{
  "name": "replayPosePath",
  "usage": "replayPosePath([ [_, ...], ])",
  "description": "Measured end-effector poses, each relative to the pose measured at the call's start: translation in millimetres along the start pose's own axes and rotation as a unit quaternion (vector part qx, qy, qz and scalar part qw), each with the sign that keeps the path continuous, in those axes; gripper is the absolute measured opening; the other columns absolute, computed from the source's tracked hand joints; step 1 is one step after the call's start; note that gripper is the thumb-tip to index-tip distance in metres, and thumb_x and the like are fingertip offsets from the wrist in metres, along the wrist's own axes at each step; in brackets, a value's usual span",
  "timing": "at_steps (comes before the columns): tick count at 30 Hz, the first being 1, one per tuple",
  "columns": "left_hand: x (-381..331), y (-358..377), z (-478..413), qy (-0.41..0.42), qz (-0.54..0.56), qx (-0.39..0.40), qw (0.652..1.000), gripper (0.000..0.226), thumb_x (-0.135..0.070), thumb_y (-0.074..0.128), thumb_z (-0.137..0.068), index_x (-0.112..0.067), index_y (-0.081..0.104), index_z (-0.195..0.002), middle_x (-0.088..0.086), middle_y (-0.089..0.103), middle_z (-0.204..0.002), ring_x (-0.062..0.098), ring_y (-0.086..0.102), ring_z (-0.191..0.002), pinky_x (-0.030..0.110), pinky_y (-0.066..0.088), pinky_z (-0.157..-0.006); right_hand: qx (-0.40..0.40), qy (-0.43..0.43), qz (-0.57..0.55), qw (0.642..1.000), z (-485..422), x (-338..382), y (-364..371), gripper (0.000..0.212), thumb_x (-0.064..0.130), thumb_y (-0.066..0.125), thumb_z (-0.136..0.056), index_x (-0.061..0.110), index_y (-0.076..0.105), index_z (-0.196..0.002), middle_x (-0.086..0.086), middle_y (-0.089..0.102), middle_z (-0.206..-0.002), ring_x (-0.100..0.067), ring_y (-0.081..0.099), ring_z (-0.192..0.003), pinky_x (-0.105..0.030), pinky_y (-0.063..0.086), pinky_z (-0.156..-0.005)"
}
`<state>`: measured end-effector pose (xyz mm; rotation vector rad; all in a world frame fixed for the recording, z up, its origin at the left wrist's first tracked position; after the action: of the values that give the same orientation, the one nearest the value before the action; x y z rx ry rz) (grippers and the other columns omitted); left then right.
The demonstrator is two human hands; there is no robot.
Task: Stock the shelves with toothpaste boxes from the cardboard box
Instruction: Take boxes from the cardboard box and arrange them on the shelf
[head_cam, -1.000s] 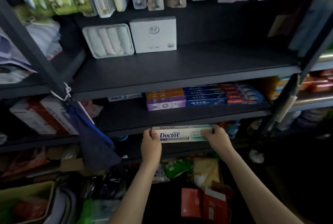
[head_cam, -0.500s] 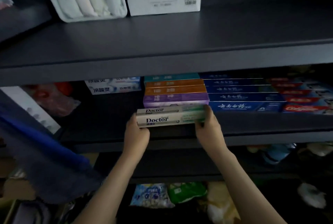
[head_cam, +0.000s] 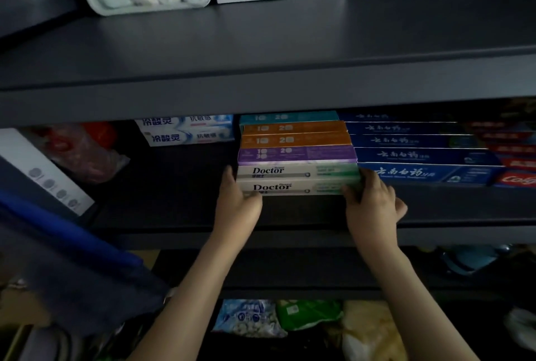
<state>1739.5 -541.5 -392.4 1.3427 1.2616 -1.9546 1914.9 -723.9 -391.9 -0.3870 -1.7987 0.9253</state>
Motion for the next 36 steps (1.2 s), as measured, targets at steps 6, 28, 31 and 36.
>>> replayPosePath([
  [6,-41.8,9.1,104.4,0.221,-0.065,-0.166,0.959,0.057,-0.005,0.053,-0.089,-0.014,0.034,-0.142,0.006,0.040,-0.137,0.020,0.040,-0.128,0.022,0.033,-0.105,-0.058,-0.039,-0.064,0.995,47.4,-15.2,-40.3,0.038,0.015,0.060,-0.091,0.010,0.051,-0.127,-0.008,0.059,-0.119,-0.029,0.047,-0.114,-0.039,0.029,-0.092],
  [28,346.8,375.6,697.2,0.086,-0.381,0.767,0.509,0.045,-0.013,0.041,-0.100,-0.025,0.035,-0.143,0.001,0.035,-0.140,0.021,0.048,-0.118,0.029,0.044,-0.093,0.048,0.766,-0.191,0.612,829.8,-508.2,-67.4,0.046,0.019,0.063,-0.089,0.014,0.047,-0.131,-0.008,0.054,-0.130,-0.025,0.055,-0.113,-0.037,0.046,-0.093],
  [31,401.7,374.8,701.1,0.098,-0.458,0.746,0.473,0.061,-0.005,0.045,-0.094,-0.030,0.027,-0.148,0.007,0.029,-0.145,0.028,0.045,-0.122,0.039,0.043,-0.100,0.100,0.741,-0.182,0.638,852.5,-510.1,-29.4,0.051,0.020,0.063,-0.086,0.020,0.042,-0.133,-0.003,0.050,-0.134,-0.023,0.049,-0.122,-0.039,0.041,-0.103],
  [36,442.2,381.7,698.0,0.104,-0.483,0.729,0.474,0.072,-0.002,0.045,-0.092,-0.032,0.017,-0.151,0.002,0.031,-0.145,0.023,0.046,-0.125,0.029,0.041,-0.097,0.086,0.671,-0.029,0.736,837.8,-535.4,-11.4,0.079,0.026,0.060,-0.089,0.020,0.011,-0.150,-0.004,0.015,-0.156,-0.023,0.010,-0.145,-0.040,0.014,-0.116],
])
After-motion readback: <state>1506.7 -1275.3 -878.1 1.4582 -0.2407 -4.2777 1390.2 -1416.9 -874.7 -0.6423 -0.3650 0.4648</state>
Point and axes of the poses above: each hand's wrist, its own z-axis away from the middle knuckle, its own y-axis out of the palm, x = y × z, the point moved 10 cm from there along -z, towards the middle knuckle
